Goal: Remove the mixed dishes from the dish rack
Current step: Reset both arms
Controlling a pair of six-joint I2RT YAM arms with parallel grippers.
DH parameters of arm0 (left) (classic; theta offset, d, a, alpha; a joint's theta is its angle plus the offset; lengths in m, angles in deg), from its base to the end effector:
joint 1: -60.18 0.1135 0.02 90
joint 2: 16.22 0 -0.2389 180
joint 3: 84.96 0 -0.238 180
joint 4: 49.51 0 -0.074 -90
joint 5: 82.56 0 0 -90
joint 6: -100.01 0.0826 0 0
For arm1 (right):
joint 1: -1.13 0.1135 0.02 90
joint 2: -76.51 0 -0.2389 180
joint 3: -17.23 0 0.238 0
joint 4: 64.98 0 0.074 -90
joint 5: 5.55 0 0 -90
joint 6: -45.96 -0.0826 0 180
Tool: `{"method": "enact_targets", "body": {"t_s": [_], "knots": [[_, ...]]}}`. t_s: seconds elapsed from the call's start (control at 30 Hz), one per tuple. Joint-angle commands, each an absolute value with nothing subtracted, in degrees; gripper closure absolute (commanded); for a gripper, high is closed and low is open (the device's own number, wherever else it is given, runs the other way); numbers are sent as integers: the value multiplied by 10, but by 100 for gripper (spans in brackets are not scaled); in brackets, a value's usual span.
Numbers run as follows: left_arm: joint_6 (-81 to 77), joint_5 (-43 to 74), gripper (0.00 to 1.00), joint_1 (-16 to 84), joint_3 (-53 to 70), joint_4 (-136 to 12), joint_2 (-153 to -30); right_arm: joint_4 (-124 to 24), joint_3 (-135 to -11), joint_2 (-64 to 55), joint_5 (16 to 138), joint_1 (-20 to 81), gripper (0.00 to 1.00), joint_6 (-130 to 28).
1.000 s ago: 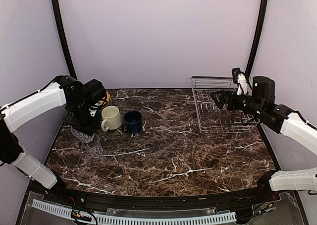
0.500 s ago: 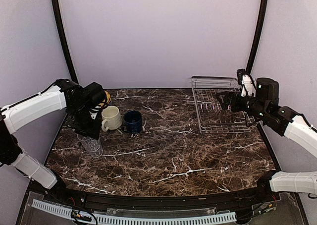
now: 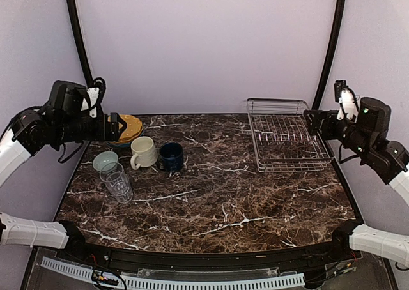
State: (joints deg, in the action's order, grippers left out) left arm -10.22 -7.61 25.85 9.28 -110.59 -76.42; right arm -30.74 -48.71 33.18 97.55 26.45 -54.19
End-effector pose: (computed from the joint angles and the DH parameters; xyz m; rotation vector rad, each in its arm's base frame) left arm 0.2112 -0.1183 0.3342 0.1200 2.1746 -0.2576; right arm 0.2043 0.0760 0.3378 -0.0693 1.7736 0.2455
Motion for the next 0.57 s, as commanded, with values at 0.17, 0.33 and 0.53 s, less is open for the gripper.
{"method": "enact_targets", "body": {"t_s": [0.17,0.33,0.53], "knots": [[-13,-108,8,261,185,-758,-639,-310,-512,404,976,262,1,-511],[-1,-118,4,261,208,-726,-604,-305,-515,412,971,262,1,-511],[-1,-127,4,261,218,-737,-577,-314,-502,420,989,261,1,-508]]}}
